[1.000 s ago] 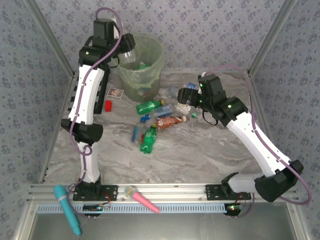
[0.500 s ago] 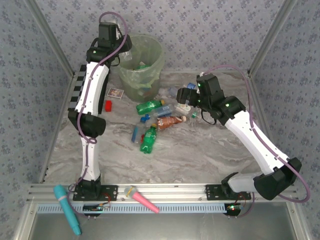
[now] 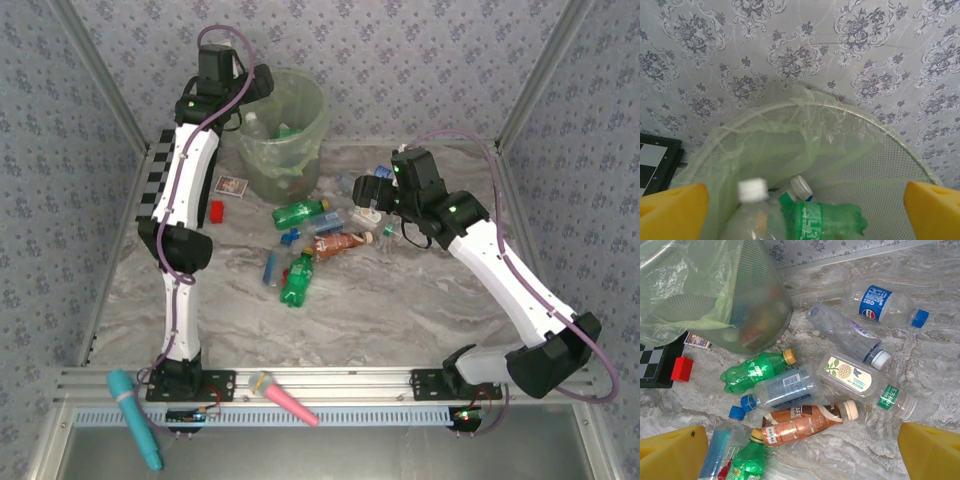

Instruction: Put the plastic bottles in the bin

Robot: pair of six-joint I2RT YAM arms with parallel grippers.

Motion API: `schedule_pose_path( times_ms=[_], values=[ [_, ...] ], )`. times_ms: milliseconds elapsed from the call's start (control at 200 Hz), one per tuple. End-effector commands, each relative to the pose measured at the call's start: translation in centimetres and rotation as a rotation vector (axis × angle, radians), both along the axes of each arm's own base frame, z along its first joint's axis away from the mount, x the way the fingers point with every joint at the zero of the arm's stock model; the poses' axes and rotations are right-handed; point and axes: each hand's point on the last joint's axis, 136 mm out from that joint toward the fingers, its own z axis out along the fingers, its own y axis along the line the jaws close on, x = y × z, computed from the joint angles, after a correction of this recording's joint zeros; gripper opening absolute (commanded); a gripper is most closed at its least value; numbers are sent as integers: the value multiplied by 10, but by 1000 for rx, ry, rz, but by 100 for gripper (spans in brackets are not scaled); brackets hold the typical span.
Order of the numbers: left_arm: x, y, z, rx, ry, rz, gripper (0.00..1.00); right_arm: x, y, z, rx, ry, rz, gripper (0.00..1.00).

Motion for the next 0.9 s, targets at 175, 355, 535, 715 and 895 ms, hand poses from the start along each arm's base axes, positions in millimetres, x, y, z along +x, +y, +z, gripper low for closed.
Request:
schedule_pose_path(
  times_ms=[175,355,535,715,895],
  values=[
    [-18,4,44,-25,-80,-15,100,1,0,9,-8,-19,-1,99],
    [-31,4,51,-44,-58,-34,100,0,0,8,-6,-16,0,99],
    [-54,0,49,-40,2,-71,100,-1,3,5,-4,-13,10,99],
    [-82,-8,35,-14,83,-107,100,-1,9,3,-1,-10,25,99],
    [-118,-10,6,12,145,-128,98,-2,14,2,-1,-8,43,99]
  ],
)
